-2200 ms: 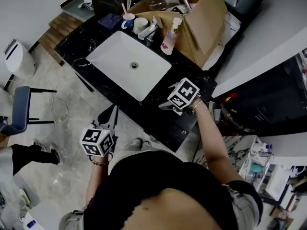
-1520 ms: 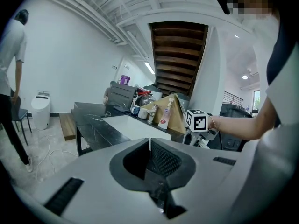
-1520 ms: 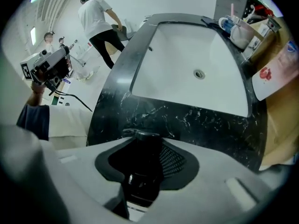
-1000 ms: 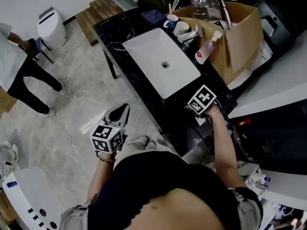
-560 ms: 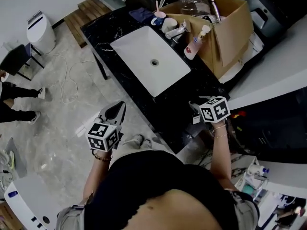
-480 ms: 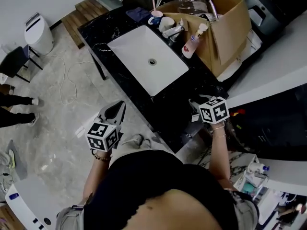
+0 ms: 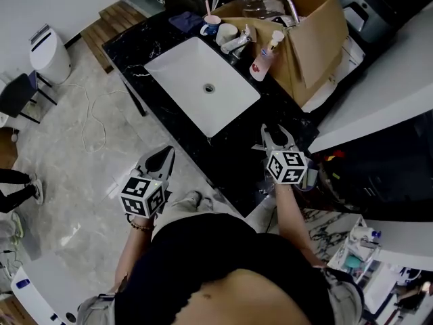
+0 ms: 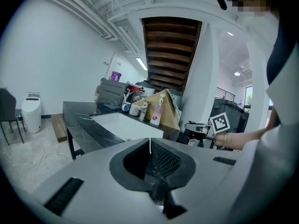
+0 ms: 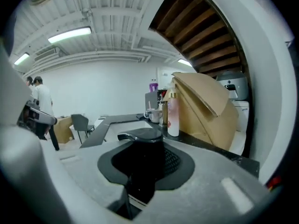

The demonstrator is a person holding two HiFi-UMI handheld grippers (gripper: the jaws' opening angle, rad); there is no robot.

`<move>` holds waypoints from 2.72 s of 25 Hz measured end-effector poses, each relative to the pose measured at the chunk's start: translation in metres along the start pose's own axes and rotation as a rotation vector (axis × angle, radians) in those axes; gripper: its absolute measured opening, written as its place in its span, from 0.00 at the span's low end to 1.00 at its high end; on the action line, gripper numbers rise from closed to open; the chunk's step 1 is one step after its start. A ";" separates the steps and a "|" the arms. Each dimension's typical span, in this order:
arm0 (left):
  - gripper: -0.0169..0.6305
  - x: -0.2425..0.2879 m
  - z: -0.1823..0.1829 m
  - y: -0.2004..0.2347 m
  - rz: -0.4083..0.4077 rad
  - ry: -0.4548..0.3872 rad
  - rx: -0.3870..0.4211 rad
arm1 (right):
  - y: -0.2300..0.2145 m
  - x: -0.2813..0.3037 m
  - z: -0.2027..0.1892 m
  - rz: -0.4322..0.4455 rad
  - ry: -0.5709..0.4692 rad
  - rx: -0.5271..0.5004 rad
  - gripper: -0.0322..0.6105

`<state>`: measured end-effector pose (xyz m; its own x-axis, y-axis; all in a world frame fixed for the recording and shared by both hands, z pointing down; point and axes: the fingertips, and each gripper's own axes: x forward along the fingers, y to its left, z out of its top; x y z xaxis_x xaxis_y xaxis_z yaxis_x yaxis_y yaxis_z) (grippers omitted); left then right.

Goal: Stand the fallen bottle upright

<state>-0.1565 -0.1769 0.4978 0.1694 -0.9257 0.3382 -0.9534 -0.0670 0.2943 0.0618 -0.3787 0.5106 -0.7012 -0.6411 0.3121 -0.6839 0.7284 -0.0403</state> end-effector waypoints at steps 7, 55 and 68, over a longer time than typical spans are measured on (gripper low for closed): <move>0.03 0.001 0.000 0.007 0.016 0.005 -0.001 | 0.007 -0.001 -0.006 -0.025 -0.053 -0.042 0.19; 0.03 0.068 0.017 -0.124 -0.418 0.000 0.318 | 0.046 -0.171 -0.033 -0.340 -0.145 0.148 0.06; 0.03 0.066 0.009 -0.114 -0.390 0.016 0.299 | 0.050 -0.158 -0.035 -0.315 -0.119 0.137 0.06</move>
<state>-0.0386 -0.2340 0.4781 0.5298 -0.8047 0.2680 -0.8476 -0.5137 0.1332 0.1453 -0.2325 0.4923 -0.4651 -0.8583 0.2169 -0.8849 0.4571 -0.0893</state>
